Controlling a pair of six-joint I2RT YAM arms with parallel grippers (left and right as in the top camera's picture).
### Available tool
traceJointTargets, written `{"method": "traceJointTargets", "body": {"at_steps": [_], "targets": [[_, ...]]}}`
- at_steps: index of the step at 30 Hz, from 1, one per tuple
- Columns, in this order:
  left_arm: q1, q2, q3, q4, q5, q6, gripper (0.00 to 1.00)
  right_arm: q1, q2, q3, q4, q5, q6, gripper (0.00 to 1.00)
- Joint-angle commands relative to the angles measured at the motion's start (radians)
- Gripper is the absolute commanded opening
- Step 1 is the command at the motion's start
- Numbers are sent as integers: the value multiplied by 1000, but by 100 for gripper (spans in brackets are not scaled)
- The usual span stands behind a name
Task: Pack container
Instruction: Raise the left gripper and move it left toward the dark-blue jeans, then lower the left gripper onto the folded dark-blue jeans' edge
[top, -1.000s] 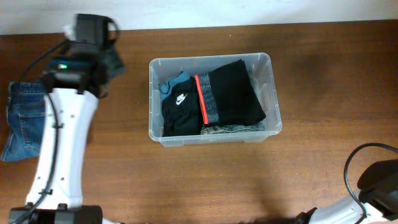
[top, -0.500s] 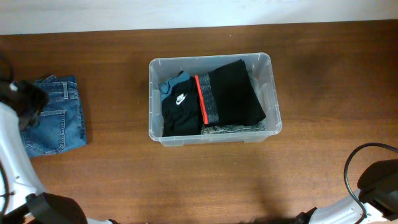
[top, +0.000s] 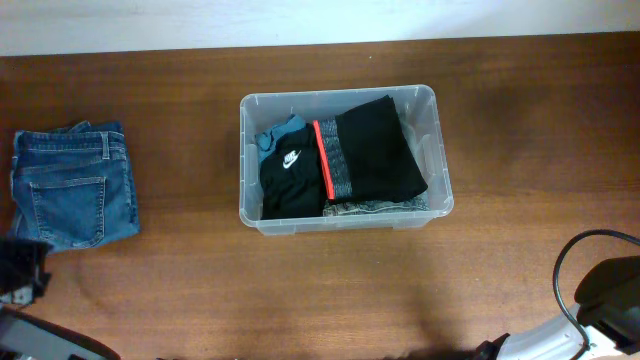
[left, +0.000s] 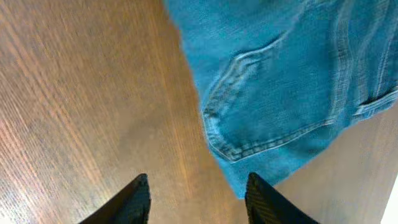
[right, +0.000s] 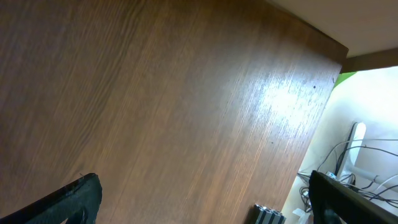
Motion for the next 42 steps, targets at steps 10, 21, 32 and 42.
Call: {"method": "traceJointTargets", "body": {"at_steps": [10,21,32,42], "targets": [[11,-4,-272,343,155,99,99,-3,0,3,-1,11,5,99],[11,-4,-468,704,182,21,99,-2,0,3,-1,11,5,99],[10,43,-494,819,156,-146,99,-3,0,3,-1,11,5,99],[-42,175,-493,952,159,-190,99,-2,0,3,-1,11,5,99]]}}
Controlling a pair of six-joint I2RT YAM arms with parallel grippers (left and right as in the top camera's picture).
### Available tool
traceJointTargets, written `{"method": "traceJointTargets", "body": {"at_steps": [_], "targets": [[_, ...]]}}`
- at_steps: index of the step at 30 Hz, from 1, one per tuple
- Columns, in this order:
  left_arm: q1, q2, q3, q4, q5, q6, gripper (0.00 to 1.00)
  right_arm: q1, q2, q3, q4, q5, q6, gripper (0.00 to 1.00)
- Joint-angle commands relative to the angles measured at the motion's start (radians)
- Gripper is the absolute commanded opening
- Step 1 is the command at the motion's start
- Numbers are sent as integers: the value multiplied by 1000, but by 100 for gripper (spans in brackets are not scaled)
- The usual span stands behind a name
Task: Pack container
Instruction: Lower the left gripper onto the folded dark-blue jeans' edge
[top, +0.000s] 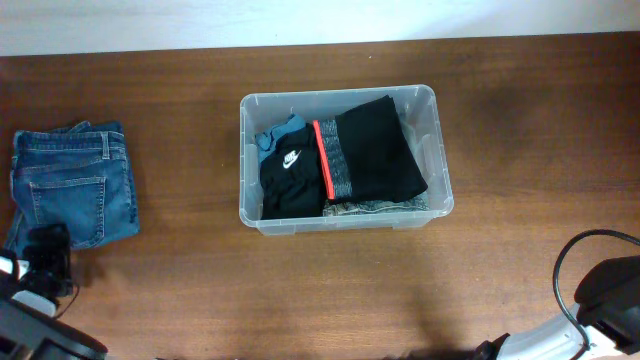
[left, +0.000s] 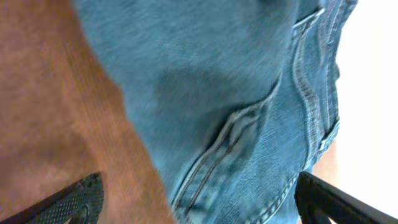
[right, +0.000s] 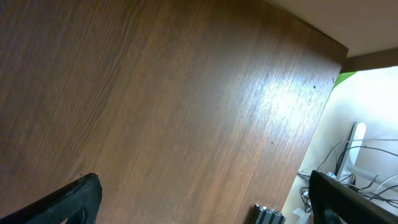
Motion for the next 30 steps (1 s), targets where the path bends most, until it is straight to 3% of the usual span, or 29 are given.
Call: {"method": "traceJointTargets", "body": {"at_steps": [1,9,15,18,19,21,26,30], "targets": [[-59,105,-37,10,-50,-32,99,-2,0,3,-1,11,4,99],[-180,134,-37,57,-180,-91,99,-3,0,3,-1,11,4,99],[-188,148,-37,59,-192,-92,98,-2,0,3,-1,11,4,99],[-188,148,-37,63,-192,-92,76,-3,0,3,-1,11,4,98],[-188,148,-37,69,-191,-92,64,-2,0,3,-1,11,4,99],[-188,148,-37,82,-190,-91,52,-2,0,3,-1,11,4,98],[-188,148,-37,126,-183,-90,38,-2,0,3,-1,11,4,99],[-188,146,-36,210,-60,-91,18,-2,0,3,-1,11,4,99]]}}
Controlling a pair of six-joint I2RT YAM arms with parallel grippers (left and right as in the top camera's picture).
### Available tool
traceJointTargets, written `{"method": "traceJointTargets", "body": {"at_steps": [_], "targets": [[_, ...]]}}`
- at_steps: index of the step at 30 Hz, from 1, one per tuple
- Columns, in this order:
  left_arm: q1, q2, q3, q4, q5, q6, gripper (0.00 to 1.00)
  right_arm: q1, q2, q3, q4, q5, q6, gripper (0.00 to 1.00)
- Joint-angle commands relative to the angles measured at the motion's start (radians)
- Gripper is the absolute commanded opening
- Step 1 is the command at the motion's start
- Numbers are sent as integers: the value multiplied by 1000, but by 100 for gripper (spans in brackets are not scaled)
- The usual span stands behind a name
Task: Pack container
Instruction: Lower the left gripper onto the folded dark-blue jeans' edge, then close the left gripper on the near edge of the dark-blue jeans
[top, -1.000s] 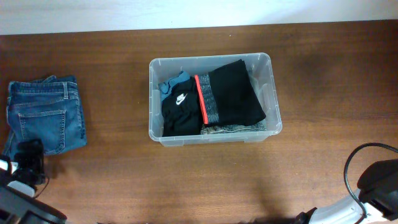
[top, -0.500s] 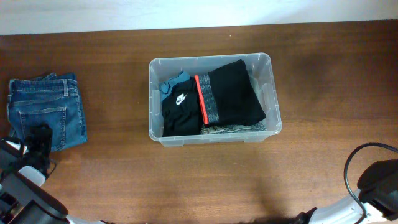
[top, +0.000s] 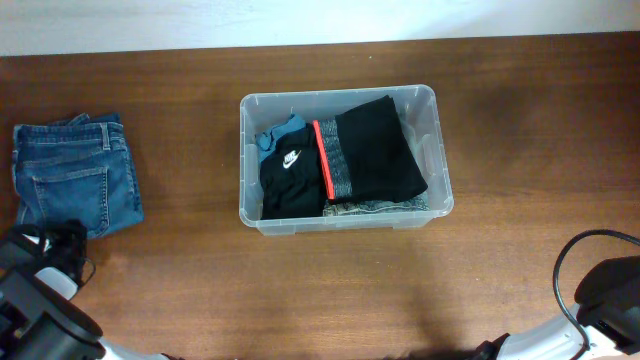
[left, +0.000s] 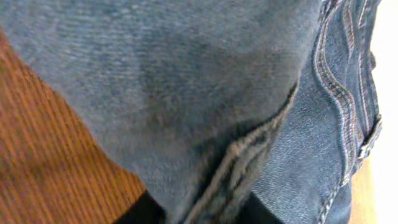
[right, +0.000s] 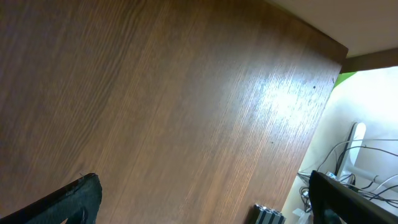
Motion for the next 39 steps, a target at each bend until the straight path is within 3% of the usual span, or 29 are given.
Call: {"method": "traceJointTargets", "body": {"at_steps": [1,4,9,20,25,30,39], "targets": [[-19,45,-30,32,141,-7,14,-2,0,3,0,11,4,99],[-19,13,-27,50,184,-8,13,-3,0,3,0,11,4,99],[-19,-128,-27,-55,176,-8,12,-2,0,3,0,11,4,99],[-20,-669,-27,-684,-60,-8,11,-3,0,3,0,11,4,99],[-20,-663,-34,-728,-74,-7,23,-2,0,3,0,11,4,99],[-20,-591,-34,-727,-73,-7,24,-2,0,3,0,11,4,99],[-20,-500,-34,-729,-72,-6,39,-2,0,3,0,11,4,98]]}}
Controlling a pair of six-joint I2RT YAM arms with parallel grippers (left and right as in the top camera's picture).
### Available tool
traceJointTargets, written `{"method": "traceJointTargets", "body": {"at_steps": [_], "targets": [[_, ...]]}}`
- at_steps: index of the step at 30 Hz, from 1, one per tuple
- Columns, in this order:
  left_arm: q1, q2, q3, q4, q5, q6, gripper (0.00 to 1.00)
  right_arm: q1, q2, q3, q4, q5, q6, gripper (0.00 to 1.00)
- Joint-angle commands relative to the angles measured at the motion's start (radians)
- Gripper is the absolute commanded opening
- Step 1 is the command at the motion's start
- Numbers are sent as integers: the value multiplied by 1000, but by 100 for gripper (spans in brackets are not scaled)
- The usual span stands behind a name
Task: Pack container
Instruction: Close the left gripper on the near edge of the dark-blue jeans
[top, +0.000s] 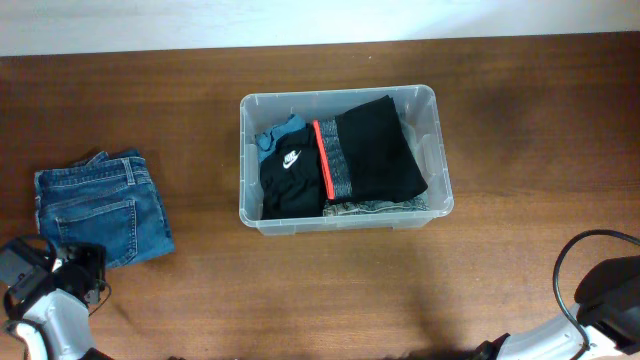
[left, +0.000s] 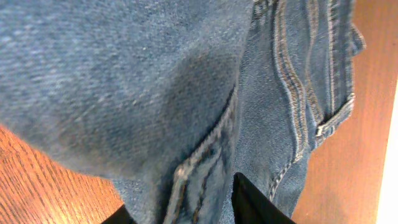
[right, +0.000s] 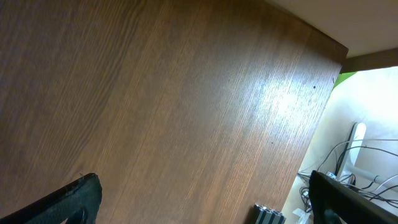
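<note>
Folded blue jeans (top: 103, 208) lie on the wooden table left of the clear plastic container (top: 345, 222). My left gripper (left: 186, 208) is shut on the jeans' near edge, and denim (left: 155, 81) fills that wrist view. In the overhead view the left gripper (top: 55, 268) sits at the jeans' front left corner. The container holds a black garment with a red stripe (top: 372, 160) and a black piece with a white logo (top: 290, 178). My right gripper (right: 205, 205) stands open over bare wood, far from both.
The right arm's base and cable (top: 600, 290) sit at the table's front right corner. Cables and a metal rail (right: 267, 214) lie beyond the table edge in the right wrist view. Bare wood (top: 205, 200) separates the jeans and the container.
The jeans have shifted to the right and a little toward the front, closer to the container, with my left gripper still shut on their near edge. The right arm has not moved.
My left gripper was open beside the jeans' corner at the far left. Then it stood open wider over their edge. Then it was shut on the denim, and now the jeans lie further right, toward the container.
</note>
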Motion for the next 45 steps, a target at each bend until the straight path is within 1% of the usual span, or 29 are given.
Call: {"method": "traceJointTargets", "body": {"at_steps": [1,15,18,21,23,24,25,26,27,28,29,30,31,33,38,41,45], "targets": [[-2,18,0,6,9,6,40,-2,0,3,0,11,5,99],[-2,21,-2,-113,-2,6,41,-2,0,3,0,11,5,99],[-2,21,-10,-116,-3,13,41,-2,0,3,0,11,5,99],[-2,21,-27,-164,-9,13,41,-3,0,3,0,11,5,99],[-2,21,-37,-196,-41,13,41,-2,0,3,0,11,5,99],[-2,21,-44,-198,-52,13,47,-2,0,3,0,11,5,99],[-2,21,-53,-196,-59,13,61,-2,0,3,0,11,5,98],[-2,21,-66,-188,-71,14,73,-3,0,3,0,11,4,99],[-2,21,-79,-177,-77,19,82,-3,0,3,0,11,5,99],[-2,21,-90,-166,-77,21,87,-3,0,3,0,11,5,99],[-2,21,-106,-151,-77,21,97,-3,0,3,0,11,5,99],[-2,21,-121,-134,-77,21,99,-3,0,3,0,11,5,98],[-2,21,-137,-109,-73,40,99,-2,0,3,0,11,5,99],[-2,21,-190,-2,-61,92,99,-2,0,3,0,11,5,99],[-2,25,-269,147,47,91,99,-2,0,3,0,11,5,98],[-2,49,-304,220,51,83,99,-2,0,3,0,11,5,99],[-2,129,-328,292,45,-10,99,-3,0,3,0,11,5,99]]}}
